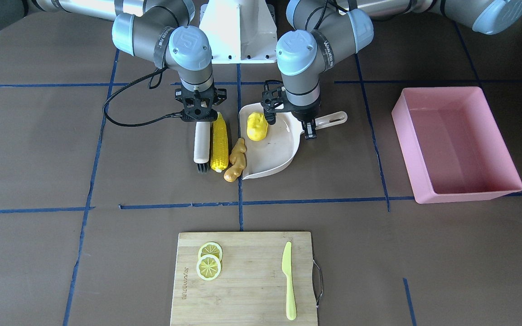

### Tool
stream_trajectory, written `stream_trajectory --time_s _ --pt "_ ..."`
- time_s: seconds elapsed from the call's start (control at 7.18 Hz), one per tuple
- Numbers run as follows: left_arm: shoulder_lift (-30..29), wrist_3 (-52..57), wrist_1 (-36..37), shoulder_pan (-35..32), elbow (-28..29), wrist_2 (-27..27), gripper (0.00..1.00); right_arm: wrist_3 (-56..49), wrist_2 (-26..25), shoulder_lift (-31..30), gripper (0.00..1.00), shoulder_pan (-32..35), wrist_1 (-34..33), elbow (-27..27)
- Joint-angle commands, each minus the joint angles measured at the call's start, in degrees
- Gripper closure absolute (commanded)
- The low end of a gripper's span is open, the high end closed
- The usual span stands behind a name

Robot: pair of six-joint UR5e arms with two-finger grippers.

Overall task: Sweep and dump trash into bin
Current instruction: 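Sweep the corn cob into the dustpan with the brush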

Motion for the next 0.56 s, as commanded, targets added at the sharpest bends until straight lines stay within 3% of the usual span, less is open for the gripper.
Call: stream_trajectory --time_s 0.0,0.28,0.42 --pt "0.00 0.02 0.02 0.01 0.32 -0.23 1.00 2.18 0.08 1.65 1.00 -0.56 0.08 -0.08" --pt "-0.09 0.02 0.02 0.01 0.14 -0.23 1.00 3.59 -0.01 2.44 1.00 -2.14 0.07 -0.43" --pt "-0.09 -0.06 0.02 0.01 0.14 -0.23 1.00 3.95 -0.10 4.27 1.00 -2.32 0.08 -3.22"
